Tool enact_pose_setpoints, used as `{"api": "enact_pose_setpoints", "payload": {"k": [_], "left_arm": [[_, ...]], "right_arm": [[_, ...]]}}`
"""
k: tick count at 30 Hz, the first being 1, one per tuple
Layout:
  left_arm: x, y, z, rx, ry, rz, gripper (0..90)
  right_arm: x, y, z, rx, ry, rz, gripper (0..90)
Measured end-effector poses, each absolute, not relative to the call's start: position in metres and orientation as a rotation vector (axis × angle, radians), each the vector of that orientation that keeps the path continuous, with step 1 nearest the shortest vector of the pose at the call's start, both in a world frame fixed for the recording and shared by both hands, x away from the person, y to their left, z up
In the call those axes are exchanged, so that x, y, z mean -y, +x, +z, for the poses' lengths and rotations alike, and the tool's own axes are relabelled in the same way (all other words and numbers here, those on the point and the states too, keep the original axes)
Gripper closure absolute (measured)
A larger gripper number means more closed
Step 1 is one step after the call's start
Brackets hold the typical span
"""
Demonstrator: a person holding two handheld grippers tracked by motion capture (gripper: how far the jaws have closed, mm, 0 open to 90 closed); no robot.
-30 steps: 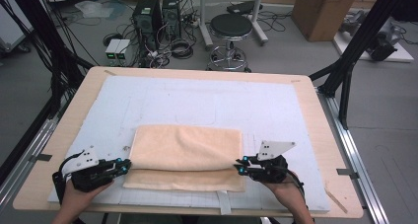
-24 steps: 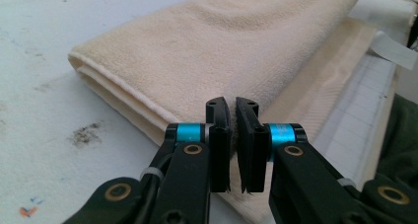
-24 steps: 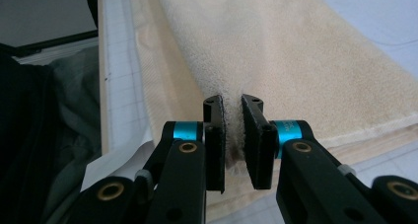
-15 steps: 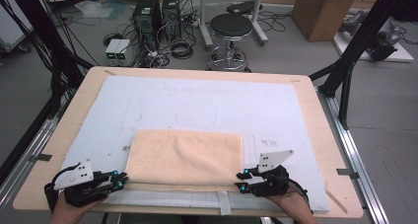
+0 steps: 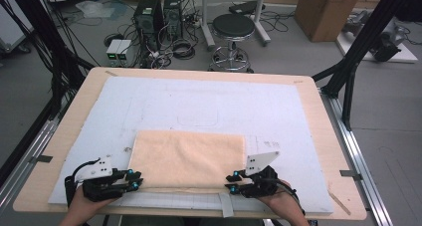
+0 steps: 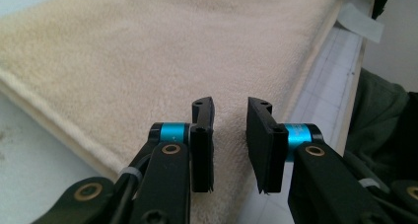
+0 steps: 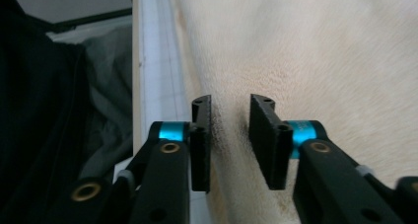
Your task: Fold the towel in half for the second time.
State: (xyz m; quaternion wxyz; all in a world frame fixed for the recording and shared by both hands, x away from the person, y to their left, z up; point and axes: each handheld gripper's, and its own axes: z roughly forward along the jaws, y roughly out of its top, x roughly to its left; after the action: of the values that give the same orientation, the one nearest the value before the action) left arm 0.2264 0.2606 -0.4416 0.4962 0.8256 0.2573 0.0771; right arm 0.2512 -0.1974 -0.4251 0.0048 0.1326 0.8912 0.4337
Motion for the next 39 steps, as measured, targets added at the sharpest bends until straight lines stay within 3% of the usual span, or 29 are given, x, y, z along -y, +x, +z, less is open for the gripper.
{"api": "enact_pose_setpoints", "payload": {"k": [4,7,10,15,22,32,39], "left_arm": [[-0.263,0.223,-0.446,-0.629,2.01,0.174,72.3],[-0.262,0.223,-0.442,-0.622,1.996,0.18,69.1],[-0.258,0.224,-0.433,-0.602,1.954,0.189,65.8],[-0.239,0.232,-0.427,-0.583,1.945,0.21,67.6],[-0.219,0.242,-0.432,-0.594,1.993,0.198,73.1],[-0.219,0.234,-0.44,-0.584,2.061,0.171,71.4],[-0.24,0.232,-0.438,-0.631,2.014,0.201,70.1]], "right_arm": [[0.199,0.246,-0.435,-2.817,0.422,1.336,70.0],[0.201,0.245,-0.433,-2.829,0.433,1.365,61.7],[0.204,0.247,-0.422,-2.768,0.43,1.456,59.2],[0.192,0.255,-0.409,-2.696,0.431,1.548,65.7],[0.153,0.269,-0.423,-2.804,0.408,1.409,76.8],[0.148,0.26,-0.435,-2.839,0.352,1.324,71.9],[0.18,0.254,-0.423,-2.745,0.413,1.384,71.1]]}}
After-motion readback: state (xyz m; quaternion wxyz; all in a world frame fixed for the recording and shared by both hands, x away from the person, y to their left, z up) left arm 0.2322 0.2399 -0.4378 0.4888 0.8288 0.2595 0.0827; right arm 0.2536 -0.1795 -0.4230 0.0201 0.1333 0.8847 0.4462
